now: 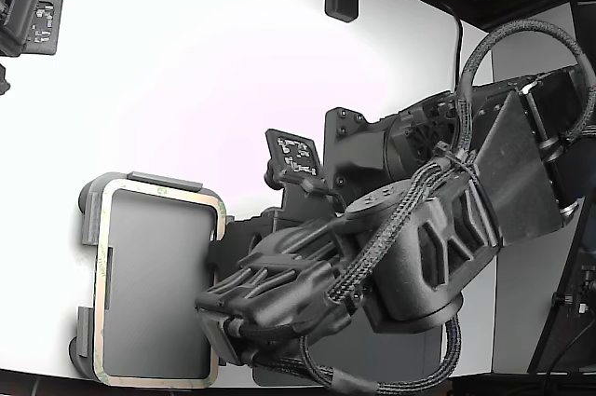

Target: Grab top frame and put it into gray box.

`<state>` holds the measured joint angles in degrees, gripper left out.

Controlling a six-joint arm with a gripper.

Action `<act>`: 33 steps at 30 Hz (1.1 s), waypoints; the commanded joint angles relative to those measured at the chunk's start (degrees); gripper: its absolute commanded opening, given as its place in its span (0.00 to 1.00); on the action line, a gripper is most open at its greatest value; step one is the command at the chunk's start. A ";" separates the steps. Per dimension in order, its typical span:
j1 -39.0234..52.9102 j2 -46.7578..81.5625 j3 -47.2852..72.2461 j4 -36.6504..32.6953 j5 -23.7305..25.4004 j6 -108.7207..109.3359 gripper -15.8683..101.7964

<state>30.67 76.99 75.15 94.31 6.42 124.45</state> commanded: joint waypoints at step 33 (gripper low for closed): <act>-2.02 0.97 -0.44 0.70 -0.62 -1.23 0.03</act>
<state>29.53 76.82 76.11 94.31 5.98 123.22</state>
